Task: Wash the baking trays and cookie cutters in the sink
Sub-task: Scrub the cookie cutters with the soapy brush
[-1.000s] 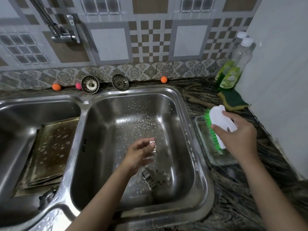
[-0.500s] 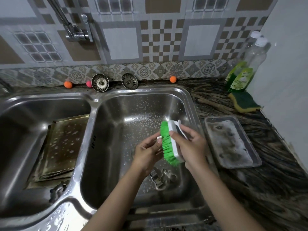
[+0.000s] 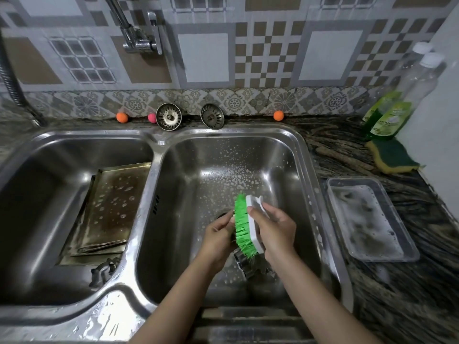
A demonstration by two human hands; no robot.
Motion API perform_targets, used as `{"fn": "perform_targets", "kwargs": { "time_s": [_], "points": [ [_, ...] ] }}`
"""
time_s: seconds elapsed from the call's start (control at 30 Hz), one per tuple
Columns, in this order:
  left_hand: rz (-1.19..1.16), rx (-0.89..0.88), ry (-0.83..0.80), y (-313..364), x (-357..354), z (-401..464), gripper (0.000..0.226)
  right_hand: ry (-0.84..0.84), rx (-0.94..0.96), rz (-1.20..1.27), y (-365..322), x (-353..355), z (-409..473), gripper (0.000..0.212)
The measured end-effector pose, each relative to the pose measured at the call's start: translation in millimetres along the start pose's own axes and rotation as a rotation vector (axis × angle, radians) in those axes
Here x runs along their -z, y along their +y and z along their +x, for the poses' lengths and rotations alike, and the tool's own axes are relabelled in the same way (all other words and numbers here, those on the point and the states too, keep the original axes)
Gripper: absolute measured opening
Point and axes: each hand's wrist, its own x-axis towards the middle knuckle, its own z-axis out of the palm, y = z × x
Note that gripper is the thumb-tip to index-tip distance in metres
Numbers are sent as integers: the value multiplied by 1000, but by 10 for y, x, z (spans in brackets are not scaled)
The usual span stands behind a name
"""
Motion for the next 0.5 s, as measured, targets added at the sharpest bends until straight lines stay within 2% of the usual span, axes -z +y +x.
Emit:
{"fn": "perform_targets", "kwargs": {
  "time_s": [0.17,0.33,0.4,0.5],
  "points": [
    [217,21,-120,7,34,-86,32,127,46,41,-129,79,135,41],
    [423,30,-157,233,164,-64,32,20,12,59,-241,150,224,37],
    [381,-8,-127,282,178,-28,28,-109,0,66,-285,176,181,33],
    [173,-52,85,280,173,27,21,-204,-19,130,-283,165,68,31]
  ]
}}
